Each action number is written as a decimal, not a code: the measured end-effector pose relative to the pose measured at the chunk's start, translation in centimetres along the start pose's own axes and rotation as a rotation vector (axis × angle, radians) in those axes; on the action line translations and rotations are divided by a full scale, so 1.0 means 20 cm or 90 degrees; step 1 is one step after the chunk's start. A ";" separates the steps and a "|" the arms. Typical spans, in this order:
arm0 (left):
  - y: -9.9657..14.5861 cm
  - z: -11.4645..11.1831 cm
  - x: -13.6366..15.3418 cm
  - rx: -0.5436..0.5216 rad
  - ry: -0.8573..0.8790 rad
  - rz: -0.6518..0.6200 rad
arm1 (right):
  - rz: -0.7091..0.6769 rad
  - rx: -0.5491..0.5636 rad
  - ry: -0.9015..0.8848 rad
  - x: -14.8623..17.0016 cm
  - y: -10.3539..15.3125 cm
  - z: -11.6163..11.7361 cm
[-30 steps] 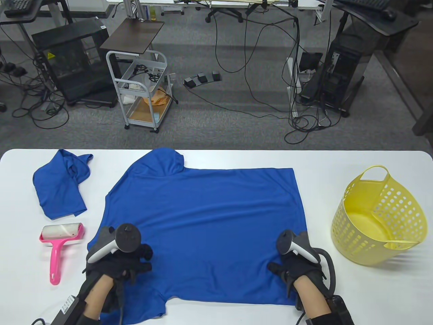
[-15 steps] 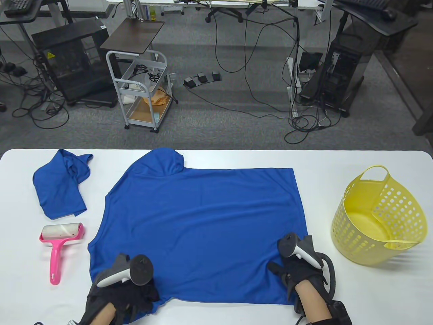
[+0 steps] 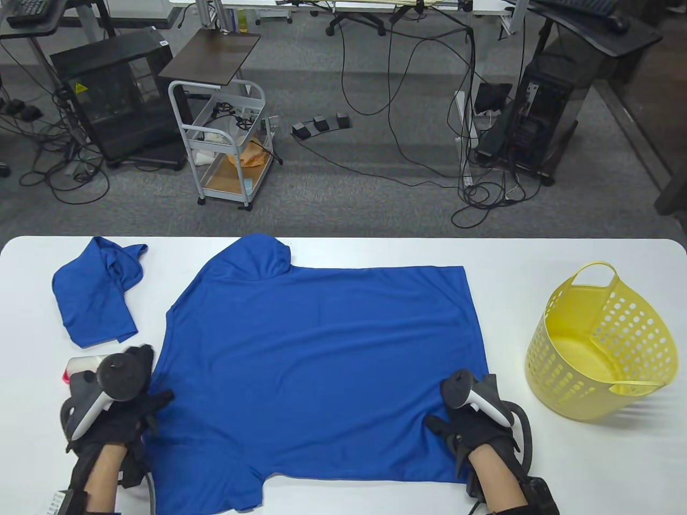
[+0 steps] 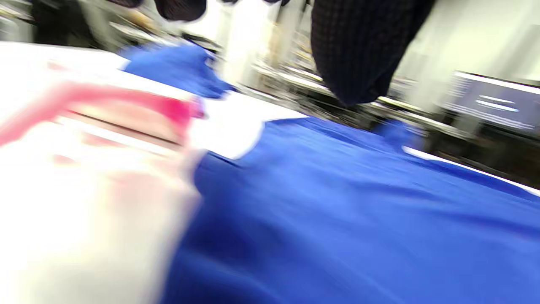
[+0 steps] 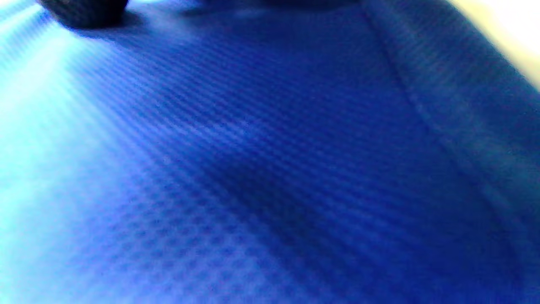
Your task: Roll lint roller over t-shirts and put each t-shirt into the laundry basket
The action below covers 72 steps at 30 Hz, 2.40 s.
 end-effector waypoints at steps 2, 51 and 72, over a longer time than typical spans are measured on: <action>-0.09 -0.04 0.15 0.015 0.013 0.144 | 0.000 0.000 -0.001 0.00 0.00 0.00; 0.10 -0.25 -0.89 0.059 -0.241 0.030 | -0.012 0.014 -0.009 -0.01 0.00 0.02; -0.19 -0.26 -0.88 0.194 -0.166 -0.025 | -0.010 0.006 -0.008 -0.01 0.00 0.02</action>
Point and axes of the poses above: the tracker on the back of each hand, its own x axis roughly to the little-finger side, its own y axis roughly from the fingertips to the wrist, z = x × y, the point moved 4 cm from there along -y, roughly from the wrist to the fingertips, and after that the axes turned 8 degrees about z, right-handed, at the moved point
